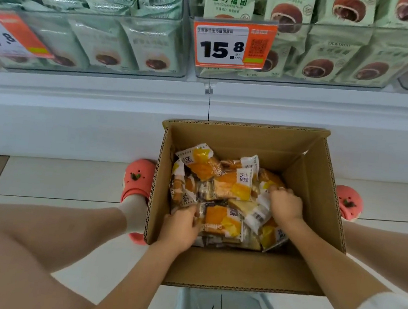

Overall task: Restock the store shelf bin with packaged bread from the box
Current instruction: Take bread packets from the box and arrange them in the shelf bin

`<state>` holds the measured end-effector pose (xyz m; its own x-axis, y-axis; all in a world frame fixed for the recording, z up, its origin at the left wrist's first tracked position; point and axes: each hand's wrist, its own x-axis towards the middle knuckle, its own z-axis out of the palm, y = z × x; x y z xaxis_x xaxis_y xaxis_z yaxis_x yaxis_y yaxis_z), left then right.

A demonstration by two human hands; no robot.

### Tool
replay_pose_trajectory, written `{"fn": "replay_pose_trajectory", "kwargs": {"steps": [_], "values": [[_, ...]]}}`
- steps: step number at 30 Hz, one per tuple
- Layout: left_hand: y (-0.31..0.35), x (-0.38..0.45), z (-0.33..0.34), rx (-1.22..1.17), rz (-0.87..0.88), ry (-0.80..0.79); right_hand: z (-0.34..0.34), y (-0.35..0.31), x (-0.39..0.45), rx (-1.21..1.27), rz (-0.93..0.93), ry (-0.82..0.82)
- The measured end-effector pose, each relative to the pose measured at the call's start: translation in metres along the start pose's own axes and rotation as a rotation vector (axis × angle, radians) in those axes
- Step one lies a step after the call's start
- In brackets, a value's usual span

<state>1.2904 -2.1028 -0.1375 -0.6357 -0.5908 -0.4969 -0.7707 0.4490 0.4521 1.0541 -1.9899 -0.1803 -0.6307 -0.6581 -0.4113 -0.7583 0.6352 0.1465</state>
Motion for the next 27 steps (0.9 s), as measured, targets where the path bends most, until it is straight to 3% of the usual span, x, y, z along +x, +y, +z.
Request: {"fn": "replay_pose_trajectory", "kwargs": {"steps": [7,11,15,18,20,24,27], "values": [[0.008,-0.005,-0.001,0.031,0.037,-0.013,-0.01,0.006,-0.004,0.102,0.013,0.091],[0.011,-0.011,0.0,0.041,0.02,-0.056,-0.01,0.0,-0.002,-0.064,-0.119,0.013],[0.008,-0.012,0.002,0.015,-0.037,-0.122,-0.009,-0.004,-0.001,-0.173,-0.237,0.054],[0.007,0.0,0.006,-0.261,-0.127,-0.127,-0.01,-0.001,-0.012,-0.049,-0.273,0.136],[0.013,0.009,0.005,-0.6,-0.274,-0.141,-0.015,-0.008,-0.026,0.051,-0.334,0.239],[0.033,0.016,-0.004,-1.424,-0.554,-0.421,-0.028,-0.035,-0.071,0.093,-0.675,0.55],[0.038,0.014,0.006,-1.555,-0.573,-0.401,-0.027,-0.047,-0.097,0.022,-0.892,0.527]]}}
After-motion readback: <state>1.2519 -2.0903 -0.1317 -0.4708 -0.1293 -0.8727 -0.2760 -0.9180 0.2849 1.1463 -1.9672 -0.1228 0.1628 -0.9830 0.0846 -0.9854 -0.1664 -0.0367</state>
